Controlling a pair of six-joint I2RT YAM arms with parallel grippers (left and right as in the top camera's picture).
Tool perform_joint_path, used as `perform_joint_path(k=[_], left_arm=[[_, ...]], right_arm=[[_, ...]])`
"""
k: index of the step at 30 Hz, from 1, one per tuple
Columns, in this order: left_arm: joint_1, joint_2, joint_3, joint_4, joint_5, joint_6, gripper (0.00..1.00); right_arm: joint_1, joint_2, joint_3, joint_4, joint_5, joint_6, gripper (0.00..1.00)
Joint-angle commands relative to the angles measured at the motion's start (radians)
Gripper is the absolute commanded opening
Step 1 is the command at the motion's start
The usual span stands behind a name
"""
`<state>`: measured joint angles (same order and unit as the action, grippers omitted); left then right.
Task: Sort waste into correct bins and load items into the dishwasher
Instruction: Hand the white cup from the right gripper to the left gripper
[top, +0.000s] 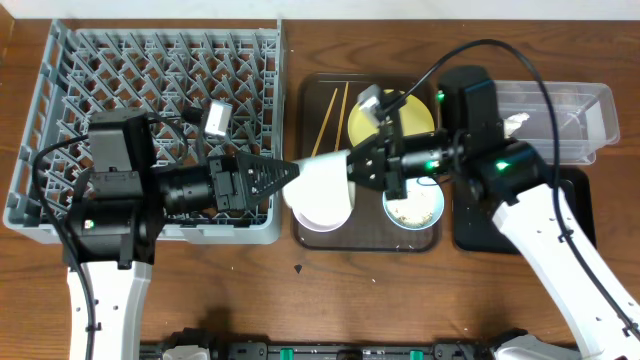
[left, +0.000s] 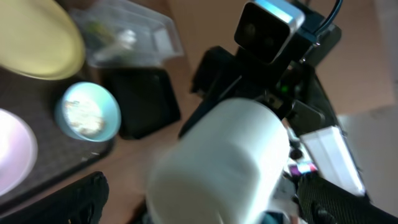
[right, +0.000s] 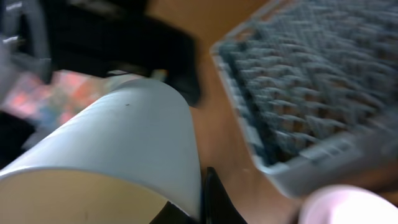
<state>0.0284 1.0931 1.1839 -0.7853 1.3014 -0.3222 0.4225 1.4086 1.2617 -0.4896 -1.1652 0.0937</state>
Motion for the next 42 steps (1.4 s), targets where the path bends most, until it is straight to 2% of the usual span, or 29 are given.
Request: perform_joint_path(k=[1,5,10,17,24,27,30,35,37,38,39,42], left_arm=[[-0.035,-0.005,0.018,0.002,0.105,-0.001,0.98],[-0.069,-0.005,0.018,0.002,0.11,-0.002,0.99],[-0.089,-0.006,0.018,0.002,0.157,-0.002,0.95],[-0.089,-0.024,0.018,0.011,0.146,0.0,0.95],[-0.089,-0.025,0.018,0.01,0.122,0.021,0.79],[-0.089,-0.025,0.018,0.01,0.08,0.021,0.78],[-0.089,-0.026,0.018,0.009,0.016,0.021,0.78],[-0.089,-0.026,0.018,0.003,-0.136,0.021,0.73],[-0.089,-0.026,0.018,0.0,-0.173,0.021,0.72],[-0.089,-0.026,0.018,-0.003,-0.191,0.021,0.72],[-0.089,-0.026,0.018,-0.008,-0.209,0.021,0.72],[-0.089,-0.032,0.018,-0.034,-0.285,0.021,0.72]], right_arm=[[0.054,-0.01,0.01,0.086,-0.125,0.018,0.01],[0.08,-0.01,0.01,0.175,-0.029,0.108,0.01],[0.083,-0.01,0.01,0.191,0.089,0.12,0.01],[0.083,-0.01,0.01,0.186,0.095,0.131,0.01],[0.086,-0.01,0.01,0.179,0.075,0.131,0.01],[0.09,-0.01,0.01,0.174,0.075,0.131,0.02],[0.089,-0.01,0.01,0.171,0.076,0.131,0.13],[0.089,-0.01,0.01,0.171,0.089,0.131,0.14],[0.088,-0.01,0.01,0.171,0.092,0.13,0.22],[0.088,-0.01,0.01,0.171,0.095,0.13,0.3],[0.085,-0.01,0.01,0.166,0.1,0.13,0.35],[0.066,-0.01,0.01,0.137,0.126,0.13,0.37]])
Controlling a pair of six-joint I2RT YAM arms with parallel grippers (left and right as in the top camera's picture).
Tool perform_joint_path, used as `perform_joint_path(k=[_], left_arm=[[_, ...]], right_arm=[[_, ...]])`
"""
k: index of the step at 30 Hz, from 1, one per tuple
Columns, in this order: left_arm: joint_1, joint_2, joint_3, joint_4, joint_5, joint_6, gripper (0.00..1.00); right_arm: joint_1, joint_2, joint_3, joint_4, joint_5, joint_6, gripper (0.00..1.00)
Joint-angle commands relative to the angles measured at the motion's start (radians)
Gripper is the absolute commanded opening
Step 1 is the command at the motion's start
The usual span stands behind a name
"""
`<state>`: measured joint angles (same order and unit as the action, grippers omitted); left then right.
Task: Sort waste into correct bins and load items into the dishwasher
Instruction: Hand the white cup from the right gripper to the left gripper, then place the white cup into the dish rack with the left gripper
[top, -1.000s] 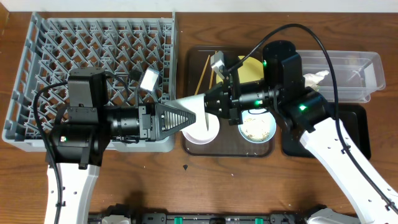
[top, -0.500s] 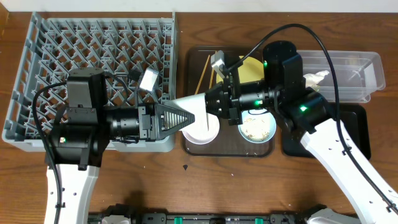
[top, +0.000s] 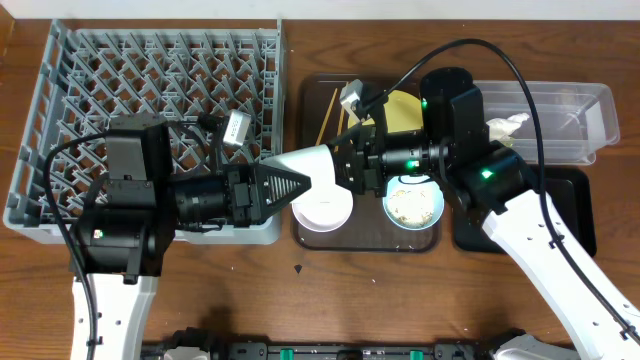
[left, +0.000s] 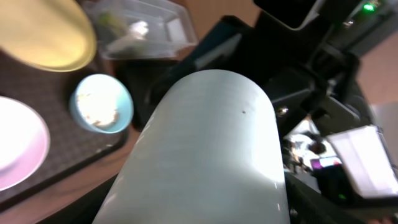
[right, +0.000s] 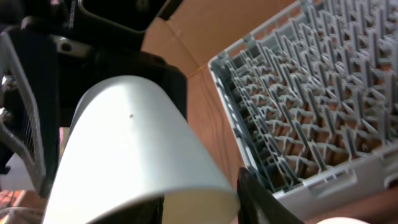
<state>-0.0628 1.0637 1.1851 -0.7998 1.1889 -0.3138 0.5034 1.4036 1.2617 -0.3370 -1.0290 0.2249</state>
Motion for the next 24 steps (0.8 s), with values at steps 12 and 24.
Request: perform_joint_path(k=[12,24], left_arm=[[0.016,-0.053,0.017,-0.057,-0.334,0.012,0.66],[0.144,-0.038,0.017,-0.3,-1.175,0.001,0.67]], right_arm=[[-0.053,-0.005,0.01,-0.073,-0.007,-0.001,0.4],[-0.052,-0.005,0.01,-0.23,0.121,-0.042,0.4]])
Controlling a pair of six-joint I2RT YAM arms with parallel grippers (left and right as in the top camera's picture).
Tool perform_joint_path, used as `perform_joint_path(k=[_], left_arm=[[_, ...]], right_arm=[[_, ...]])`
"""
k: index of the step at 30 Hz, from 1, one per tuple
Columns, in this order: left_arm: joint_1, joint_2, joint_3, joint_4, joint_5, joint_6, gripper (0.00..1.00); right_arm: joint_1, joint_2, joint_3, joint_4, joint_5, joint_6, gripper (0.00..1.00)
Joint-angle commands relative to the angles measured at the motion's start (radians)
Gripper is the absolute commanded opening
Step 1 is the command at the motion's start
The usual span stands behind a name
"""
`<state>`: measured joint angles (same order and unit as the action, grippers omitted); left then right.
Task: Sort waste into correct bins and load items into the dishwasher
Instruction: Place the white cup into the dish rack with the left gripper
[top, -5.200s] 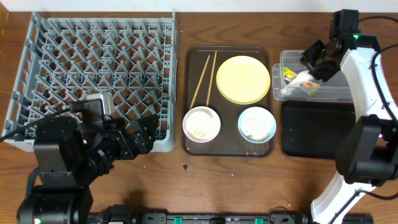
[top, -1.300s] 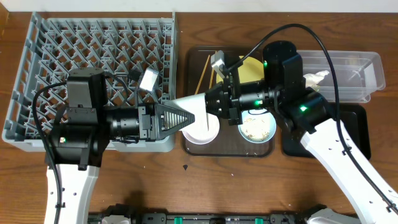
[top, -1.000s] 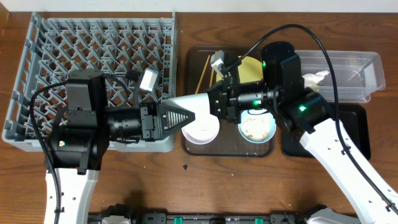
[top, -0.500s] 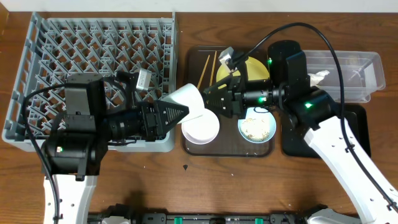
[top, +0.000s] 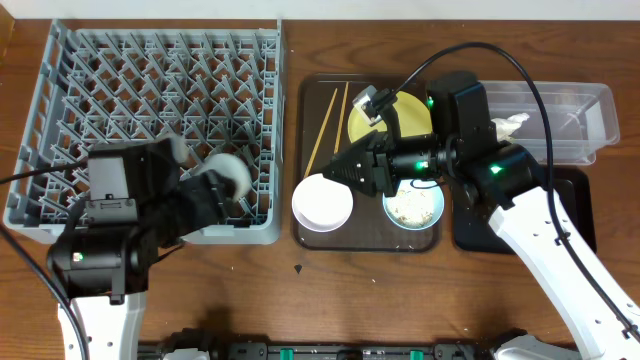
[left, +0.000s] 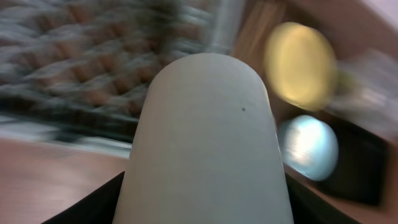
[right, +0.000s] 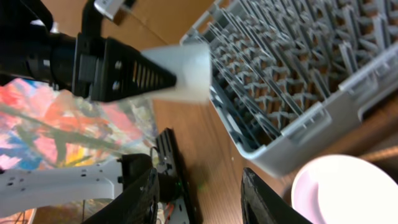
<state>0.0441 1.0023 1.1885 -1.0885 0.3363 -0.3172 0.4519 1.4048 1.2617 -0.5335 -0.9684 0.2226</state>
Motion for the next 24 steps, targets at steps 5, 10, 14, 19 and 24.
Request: perform_joint_path(k=[5,10,14,19,24], left_arm=[[0.079,0.109,0.013,-0.003,-0.412,-0.004,0.67],[0.089,0.224,0.013,0.029,-0.415,-0.019,0.67],[0.09,0.314,0.013,0.042,-0.415,-0.029,0.67],[0.09,0.411,0.013,0.042,-0.415,-0.036,0.68],[0.089,0.493,0.013,0.05,-0.356,-0.04,0.85]], right_arm=[[0.0,-0.006,0.01,-0.066,0.1,-0.04,0.41],[0.0,-0.006,0.01,-0.073,0.101,-0.041,0.4],[0.0,-0.006,0.01,-0.076,0.101,-0.041,0.4],[0.0,-0.006,0.01,-0.089,0.101,-0.045,0.41],[0.0,-0.006,0.01,-0.1,0.101,-0.049,0.41]])
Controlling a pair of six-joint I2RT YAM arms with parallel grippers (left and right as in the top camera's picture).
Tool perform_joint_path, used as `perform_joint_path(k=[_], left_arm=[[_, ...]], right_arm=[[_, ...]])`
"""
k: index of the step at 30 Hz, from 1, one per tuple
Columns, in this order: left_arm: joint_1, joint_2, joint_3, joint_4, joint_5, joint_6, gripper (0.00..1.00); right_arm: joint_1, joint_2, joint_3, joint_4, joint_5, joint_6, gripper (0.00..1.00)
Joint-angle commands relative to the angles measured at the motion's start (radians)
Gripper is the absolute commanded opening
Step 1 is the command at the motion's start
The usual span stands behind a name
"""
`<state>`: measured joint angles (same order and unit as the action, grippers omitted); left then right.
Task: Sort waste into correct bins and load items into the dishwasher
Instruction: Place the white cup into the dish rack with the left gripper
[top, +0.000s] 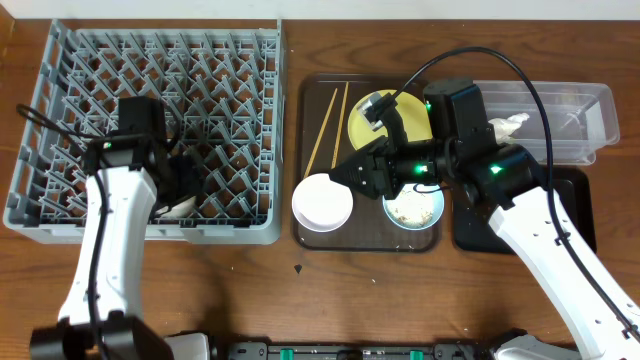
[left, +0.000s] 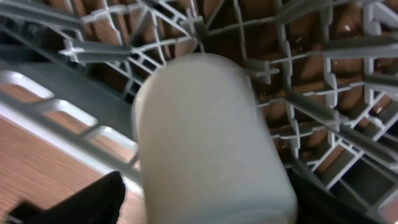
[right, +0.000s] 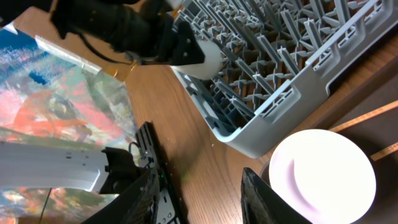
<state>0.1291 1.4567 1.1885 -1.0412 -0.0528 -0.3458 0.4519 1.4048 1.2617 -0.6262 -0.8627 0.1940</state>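
A white cup (left: 205, 137) is gripped by my left gripper (left: 205, 186), which is shut on it low over the front row of the grey dishwasher rack (top: 70, 120). From overhead the cup (top: 178, 205) shows by the rack's front wall. I cannot tell whether it rests on the tines. My right gripper (top: 345, 172) hangs open and empty over the brown tray (top: 300, 235), above a pink plate (top: 322, 203). In the right wrist view the right gripper (right: 198, 180) has the pink plate (right: 323, 171) beside it.
The tray also carries chopsticks (top: 325, 120), a yellow plate (top: 395, 112) and a blue bowl with food scraps (top: 413, 206). A clear container with crumpled waste (top: 545, 120) and a black bin (top: 520, 225) stand at the right.
My left gripper has moved with the cup from the rack's front right corner to further left over the front row, lower among the tines. The right gripper stays open over the tray.
First my right gripper held the cup out over the tray's left edge, with the left gripper open around its other end. Then both were at the cup. Then the left alone held it by the rack and the right was open. Now the cup is down at the rack.
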Motion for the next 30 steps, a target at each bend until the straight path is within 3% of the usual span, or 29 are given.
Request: perform_joint_path(k=[1,13,16,20,25,30], left_arm=[[0.005,0.044,0.013,0.003,0.047,-0.012,0.86],[0.004,-0.134,0.06,-0.065,0.081,-0.011,0.9],[-0.011,-0.167,0.06,-0.08,0.176,0.049,0.88],[-0.088,-0.206,0.06,-0.095,0.332,0.152,0.87],[-0.229,-0.239,0.06,-0.098,0.355,0.216,0.87],[-0.323,-0.269,0.06,-0.087,0.355,0.222,0.87]], right_arm=[[0.0,-0.006,0.01,-0.008,-0.005,-0.02,0.41],[0.0,-0.006,0.01,-0.067,0.089,-0.043,0.43],[0.0,-0.006,0.01,-0.09,0.159,-0.034,0.43],[0.001,-0.006,0.01,-0.162,0.355,0.059,0.42],[0.053,0.014,-0.001,-0.272,0.638,0.156,0.4],[0.168,0.153,-0.014,-0.341,0.936,0.222,0.41]])
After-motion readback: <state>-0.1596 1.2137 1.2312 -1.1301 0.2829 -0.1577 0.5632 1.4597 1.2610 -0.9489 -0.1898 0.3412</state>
